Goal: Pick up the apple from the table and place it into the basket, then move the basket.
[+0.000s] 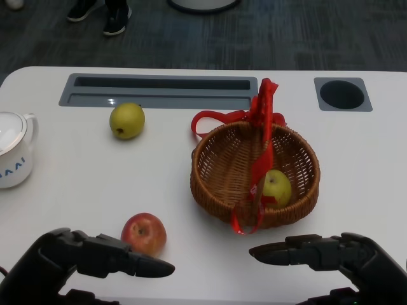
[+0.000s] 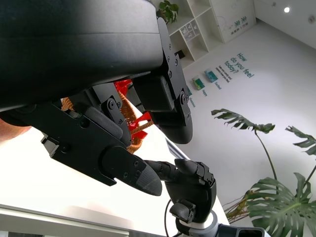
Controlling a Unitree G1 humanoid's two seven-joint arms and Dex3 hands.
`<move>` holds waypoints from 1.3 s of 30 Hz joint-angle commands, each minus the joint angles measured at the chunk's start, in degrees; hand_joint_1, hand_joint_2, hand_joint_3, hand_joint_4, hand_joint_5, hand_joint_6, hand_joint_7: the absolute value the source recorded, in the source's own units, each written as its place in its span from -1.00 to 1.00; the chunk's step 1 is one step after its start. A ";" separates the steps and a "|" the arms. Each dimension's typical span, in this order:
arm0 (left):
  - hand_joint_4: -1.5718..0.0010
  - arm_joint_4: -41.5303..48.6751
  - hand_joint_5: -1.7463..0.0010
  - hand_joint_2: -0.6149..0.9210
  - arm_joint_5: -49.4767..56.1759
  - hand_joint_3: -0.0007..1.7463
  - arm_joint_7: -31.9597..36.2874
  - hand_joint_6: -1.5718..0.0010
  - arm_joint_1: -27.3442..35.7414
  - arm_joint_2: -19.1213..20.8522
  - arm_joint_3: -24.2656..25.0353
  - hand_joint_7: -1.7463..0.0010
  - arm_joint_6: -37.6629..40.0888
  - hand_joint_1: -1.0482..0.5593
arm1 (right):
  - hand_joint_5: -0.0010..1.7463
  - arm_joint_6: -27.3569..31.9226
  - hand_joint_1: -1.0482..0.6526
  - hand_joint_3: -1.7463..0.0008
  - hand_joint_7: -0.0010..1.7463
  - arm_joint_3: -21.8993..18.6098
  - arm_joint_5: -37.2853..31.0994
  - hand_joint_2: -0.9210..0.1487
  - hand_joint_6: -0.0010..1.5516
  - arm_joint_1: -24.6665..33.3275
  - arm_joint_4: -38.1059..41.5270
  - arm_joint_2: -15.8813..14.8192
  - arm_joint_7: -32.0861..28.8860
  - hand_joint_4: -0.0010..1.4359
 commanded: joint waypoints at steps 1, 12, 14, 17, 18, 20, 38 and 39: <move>-0.44 0.30 0.99 0.75 0.28 -1.00 0.11 -0.32 -0.02 0.43 0.41 0.99 -0.65 -0.02 | -0.99 0.02 -0.13 1.00 -1.00 -0.15 0.72 -0.76 -0.04 0.19 -0.37 -0.52 0.14 0.07; -0.44 0.27 1.00 0.76 0.51 -1.00 0.09 -0.31 0.05 0.62 0.55 1.00 -0.81 -0.04 | -0.99 0.64 -0.15 1.00 -0.99 -0.24 0.44 -0.77 -0.03 0.23 -0.72 -0.76 0.00 0.10; -0.44 0.22 0.99 0.76 0.69 -1.00 0.31 -0.32 0.13 0.46 0.60 0.99 -0.88 -0.04 | -0.99 0.78 -0.15 1.00 -1.00 -0.22 0.42 -0.77 -0.03 0.28 -0.90 -0.84 0.04 0.10; -0.45 0.11 0.99 0.75 0.91 -1.00 0.49 -0.32 0.20 0.38 0.63 0.99 -0.93 -0.04 | -0.99 0.67 -0.15 1.00 -1.00 -0.30 0.27 -0.77 -0.03 0.28 -0.98 -0.85 0.00 0.10; -0.45 0.15 0.99 0.75 0.89 -1.00 0.45 -0.32 0.19 0.39 0.62 1.00 -0.97 -0.04 | -0.99 0.66 -0.15 1.00 -1.00 -0.31 0.28 -0.77 -0.03 0.28 -1.00 -0.86 0.00 0.10; -0.44 0.25 0.99 0.75 0.88 -1.00 0.39 -0.32 0.18 0.42 0.63 1.00 -1.07 -0.04 | -1.00 0.76 -0.15 1.00 -1.00 -0.28 0.41 -0.76 -0.02 0.29 -1.04 -0.91 0.09 0.11; 0.18 -3.40 1.00 0.68 12.77 -1.00 7.87 0.23 0.82 -1.12 5.05 1.00 -3.42 -0.39 | -1.00 1.00 -0.14 1.00 -1.00 -0.29 0.68 -0.77 -0.02 0.40 -0.96 -0.86 0.15 0.11; 0.23 -3.17 1.00 0.68 14.30 -1.00 8.51 0.28 0.53 -0.93 5.54 1.00 -3.54 -0.43 | -1.00 1.01 -0.14 1.00 -1.00 -0.30 0.62 -0.77 -0.02 0.37 -0.91 -0.89 0.16 0.11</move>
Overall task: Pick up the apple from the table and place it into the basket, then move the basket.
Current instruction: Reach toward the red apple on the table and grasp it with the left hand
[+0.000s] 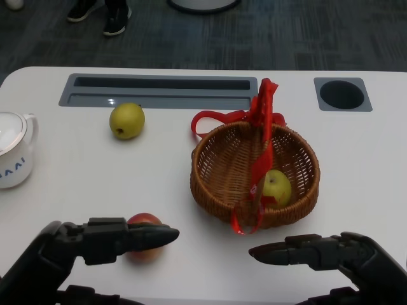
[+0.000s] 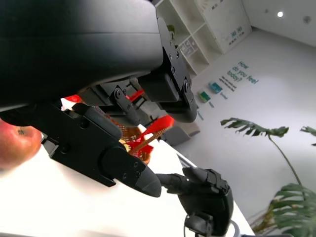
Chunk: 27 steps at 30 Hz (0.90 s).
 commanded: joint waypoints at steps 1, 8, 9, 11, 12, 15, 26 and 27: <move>0.28 0.21 1.00 0.69 4.99 -0.99 2.73 0.33 -0.55 0.89 2.14 1.00 -0.99 -0.48 | -1.00 0.11 -0.14 1.00 -1.00 -0.37 0.52 -0.77 -0.03 0.30 -0.10 -0.59 0.04 0.11; 0.51 2.06 1.00 0.74 20.44 -0.99 9.03 0.56 -4.74 2.19 4.71 1.00 1.69 -0.74 | -1.00 -0.22 -0.15 1.00 -1.00 -0.55 0.13 -0.78 -0.03 0.19 -0.03 -0.63 -0.13 0.11; 0.51 2.92 0.99 0.73 22.04 -1.00 9.91 0.57 -5.50 2.44 4.60 1.00 2.03 -0.75 | -1.00 -0.23 -0.16 1.00 -1.00 -0.59 0.02 -0.78 -0.03 0.21 -0.06 -0.66 -0.17 0.11; 0.50 5.11 0.99 0.70 25.17 -1.00 11.88 0.57 -7.13 2.86 4.25 0.99 2.42 -0.76 | -1.00 -0.20 -0.16 1.00 -1.00 -0.66 -0.22 -0.78 -0.03 0.26 -0.14 -0.70 -0.29 0.11; 0.49 6.21 0.98 0.68 26.58 -1.00 12.88 0.57 -7.86 3.04 4.00 0.99 2.60 -0.75 | -1.00 -0.18 -0.17 1.00 -1.00 -0.67 -0.27 -0.78 -0.03 0.27 -0.18 -0.69 -0.33 0.11; 0.49 9.07 0.99 0.65 29.98 -1.00 15.72 0.57 -9.77 3.49 2.96 0.99 3.22 -0.72 | -1.00 -0.08 -0.17 1.00 -1.00 -0.70 -0.30 -0.78 -0.02 0.32 -0.26 -0.72 -0.37 0.12; 0.45 18.82 0.98 0.62 35.01 -1.00 21.72 0.51 -15.67 4.53 -2.94 0.98 6.57 -0.63 | -0.99 0.31 -0.17 1.00 -1.00 -0.55 -0.21 -0.79 -0.02 0.95 -1.12 -0.89 -0.37 0.13; 0.44 20.24 0.98 0.61 35.53 -1.00 22.40 0.51 -16.34 4.48 -3.64 0.98 6.75 -0.63 | -0.99 0.35 -0.16 1.00 -1.00 -0.56 -0.26 -0.79 -0.02 1.01 -1.19 -0.92 -0.39 0.14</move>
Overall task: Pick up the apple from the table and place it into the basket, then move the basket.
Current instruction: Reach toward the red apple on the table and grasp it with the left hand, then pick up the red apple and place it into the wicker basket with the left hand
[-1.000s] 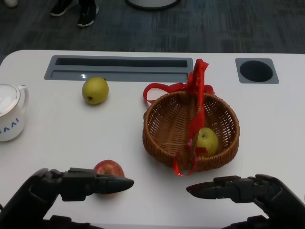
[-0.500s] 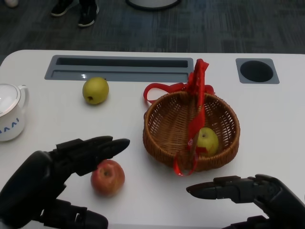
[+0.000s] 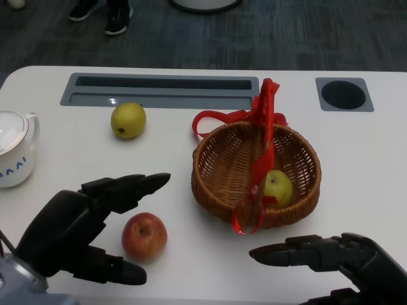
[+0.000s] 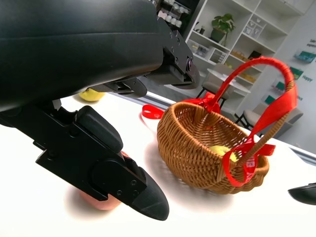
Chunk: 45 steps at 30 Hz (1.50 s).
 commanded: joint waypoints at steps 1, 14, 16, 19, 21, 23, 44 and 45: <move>0.43 4.60 0.98 0.61 1.86 -1.00 2.92 0.51 -2.36 1.11 -2.01 0.98 0.73 -0.63 | -0.99 0.19 -0.17 1.00 -1.00 -0.46 0.05 -0.79 -0.02 0.57 -0.58 -0.86 -0.22 0.15; 0.45 36.48 1.00 0.62 12.26 -1.00 22.35 0.51 -17.90 0.64 -13.45 1.00 -1.72 -0.65 | -1.00 -0.07 -0.16 1.00 -1.00 -0.53 1.02 -0.78 -0.01 1.31 -1.02 -1.09 0.10 0.15; 0.46 41.53 1.00 0.59 13.38 -1.00 25.23 0.52 -20.46 0.42 -15.40 1.00 -1.54 -0.64 | -1.00 0.13 -0.16 1.00 -1.00 -0.50 1.33 -0.79 -0.01 1.47 -1.15 -1.16 0.23 0.14; 0.48 47.32 1.00 0.60 13.91 -1.00 27.63 0.54 -23.50 -0.13 -17.77 1.00 -0.62 -0.64 | -1.00 0.35 -0.16 1.00 -1.00 -0.64 0.98 -0.79 -0.01 1.60 -1.45 -1.17 0.02 0.14; 0.48 49.95 1.00 0.60 13.97 -0.99 28.56 0.54 -24.92 -0.46 -19.12 1.00 0.09 -0.65 | -1.00 0.59 -0.17 1.00 -1.00 -0.74 0.56 -0.79 -0.01 1.71 -1.82 -1.25 -0.17 0.14; 0.48 52.00 1.00 0.61 14.06 -0.99 29.26 0.54 -25.98 -0.70 -20.46 1.00 0.66 -0.65 | -1.00 0.53 -0.17 1.00 -1.00 -0.75 0.65 -0.79 -0.01 1.81 -1.98 -1.24 -0.15 0.14; -0.34 59.49 0.88 0.65 -9.95 -0.99 10.52 -0.15 -25.38 -7.70 -13.37 0.91 -9.71 -0.01 | -0.99 0.29 -0.17 1.00 -1.00 -0.70 0.82 -0.80 -0.01 2.35 -1.91 -0.88 -0.11 0.15; -0.45 59.63 0.88 0.69 -13.61 -0.98 6.50 -0.24 -25.20 -8.72 -11.17 0.91 -8.53 0.09 | -0.99 0.28 -0.17 1.00 -0.99 -0.72 0.84 -0.80 0.00 2.31 -1.88 -0.90 -0.09 0.16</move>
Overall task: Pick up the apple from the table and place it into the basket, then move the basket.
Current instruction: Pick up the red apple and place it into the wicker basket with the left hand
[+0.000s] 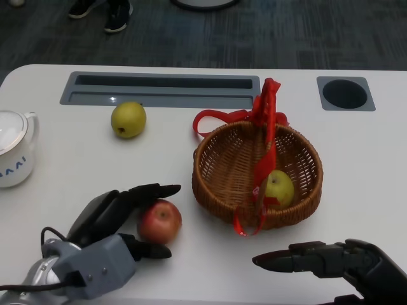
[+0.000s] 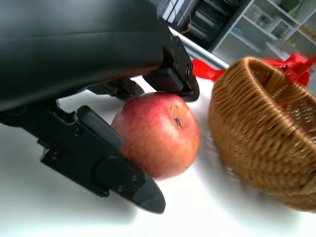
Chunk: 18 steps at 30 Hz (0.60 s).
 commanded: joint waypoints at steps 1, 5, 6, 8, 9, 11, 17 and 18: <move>-0.52 1.17 0.88 0.72 -10.74 -0.98 -12.39 -0.31 1.33 -2.66 6.53 0.91 2.51 0.15 | -0.99 0.02 -0.17 1.00 -0.99 -0.44 0.43 -0.80 0.00 0.28 -0.40 -0.65 -0.24 0.17; -0.61 1.03 0.89 0.83 -15.81 -0.97 -19.31 -0.43 1.38 -3.13 10.35 0.92 6.22 0.18 | -0.99 0.25 -0.17 1.00 -0.99 -0.53 0.46 -0.80 0.00 0.44 -0.69 -0.80 -0.27 0.18; -0.61 0.86 0.90 0.84 -15.33 -0.98 -19.04 -0.43 1.46 -2.85 10.28 0.92 6.24 0.18 | -0.99 0.22 -0.18 1.00 -0.99 -0.53 0.51 -0.80 0.01 0.51 -0.74 -0.79 -0.26 0.19; -0.60 0.48 0.91 0.84 -13.44 -0.98 -17.01 -0.44 1.69 -2.26 9.57 0.93 5.76 0.19 | -0.99 0.15 -0.18 1.00 -0.99 -0.49 0.70 -0.80 0.01 0.59 -0.77 -0.74 -0.21 0.19; -0.60 0.31 0.91 0.83 -12.43 -0.99 -15.74 -0.44 1.81 -2.05 9.19 0.93 5.44 0.19 | -0.99 0.19 -0.18 1.00 -0.99 -0.47 0.77 -0.80 0.01 0.60 -0.78 -0.73 -0.17 0.19; -0.60 -0.05 0.92 0.83 -10.85 -0.99 -13.61 -0.45 2.11 -1.85 8.74 0.94 4.80 0.21 | -0.99 0.33 -0.18 1.00 -0.99 -0.44 0.82 -0.80 0.02 0.65 -0.86 -0.79 -0.11 0.20; -0.62 -1.78 0.93 0.82 -10.64 -1.00 -11.87 -0.47 3.35 -1.96 9.70 0.96 2.24 0.22 | -1.00 0.47 -0.19 0.99 -1.00 -0.61 0.48 -0.82 0.01 0.60 -0.96 -1.09 -0.10 0.19; -0.62 -2.23 0.93 0.82 -10.73 -1.00 -11.72 -0.47 3.60 -1.92 9.92 0.96 1.68 0.21 | -1.00 0.43 -0.19 1.00 -1.00 -0.61 0.48 -0.82 0.01 0.58 -0.95 -1.03 -0.14 0.19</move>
